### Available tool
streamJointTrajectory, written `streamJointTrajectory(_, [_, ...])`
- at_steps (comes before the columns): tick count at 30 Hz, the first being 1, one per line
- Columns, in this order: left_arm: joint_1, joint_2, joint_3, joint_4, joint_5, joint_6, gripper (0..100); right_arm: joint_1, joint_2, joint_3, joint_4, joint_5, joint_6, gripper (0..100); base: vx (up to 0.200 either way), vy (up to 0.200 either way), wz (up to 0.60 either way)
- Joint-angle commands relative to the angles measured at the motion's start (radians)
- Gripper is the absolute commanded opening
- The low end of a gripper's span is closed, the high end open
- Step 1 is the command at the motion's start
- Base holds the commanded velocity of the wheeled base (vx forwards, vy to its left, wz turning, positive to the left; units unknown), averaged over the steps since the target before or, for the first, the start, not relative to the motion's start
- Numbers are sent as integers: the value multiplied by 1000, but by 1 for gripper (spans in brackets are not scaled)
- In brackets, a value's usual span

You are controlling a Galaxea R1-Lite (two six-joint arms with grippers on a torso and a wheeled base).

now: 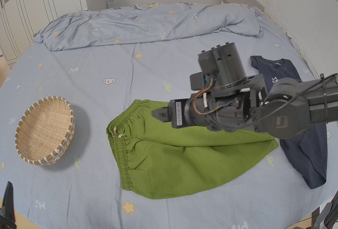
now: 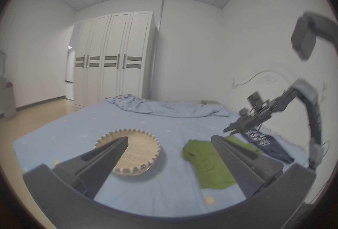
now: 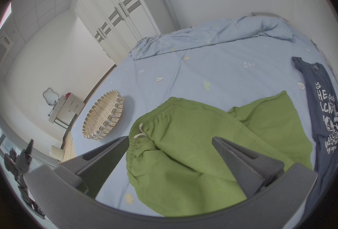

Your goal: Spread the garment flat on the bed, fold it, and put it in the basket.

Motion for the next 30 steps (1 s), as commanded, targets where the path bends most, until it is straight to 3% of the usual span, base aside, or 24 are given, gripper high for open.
streamJointTrajectory(1, [-52,428,-377,182,-271,-157,100,-247,-263,227,0,116,14,100,0,0,0])
streamJointTrajectory(3, [-52,548,-385,179,-317,-245,100,-305,-318,290,-2,162,16,100,0,0,0])
streamJointTrajectory(4, [-52,548,-385,179,-317,-245,100,-305,-318,290,-2,162,16,100,0,0,0])
streamJointTrajectory(5, [-66,663,-380,170,-373,-315,100,-368,-359,357,-3,202,22,100,0,0,0])
streamJointTrajectory(7, [-92,753,-366,159,-442,-324,100,-408,-395,417,-2,233,20,100,0,0,0])
streamJointTrajectory(10, [-103,827,-340,146,-478,-318,100,-432,-418,458,-7,257,20,100,0,0,0])
streamJointTrajectory(11, [-112,960,-294,83,-495,-260,100,-469,-450,511,-8,287,20,100,0,0,0])
streamJointTrajectory(14, [-149,1146,-217,-37,-500,-122,100,-497,-487,558,-10,319,25,100,0,0,0])
streamJointTrajectory(15, [-149,1146,-217,-37,-500,-122,100,-497,-487,558,-10,319,25,100,0,0,0])
streamJointTrajectory(17, [-160,1290,-162,-164,-500,-27,100,-506,-499,577,-10,337,23,100,0,0,0])
streamJointTrajectory(30, [-255,1654,-130,-462,-537,-7,100,-497,-506,589,-10,339,20,100,0,0,0])
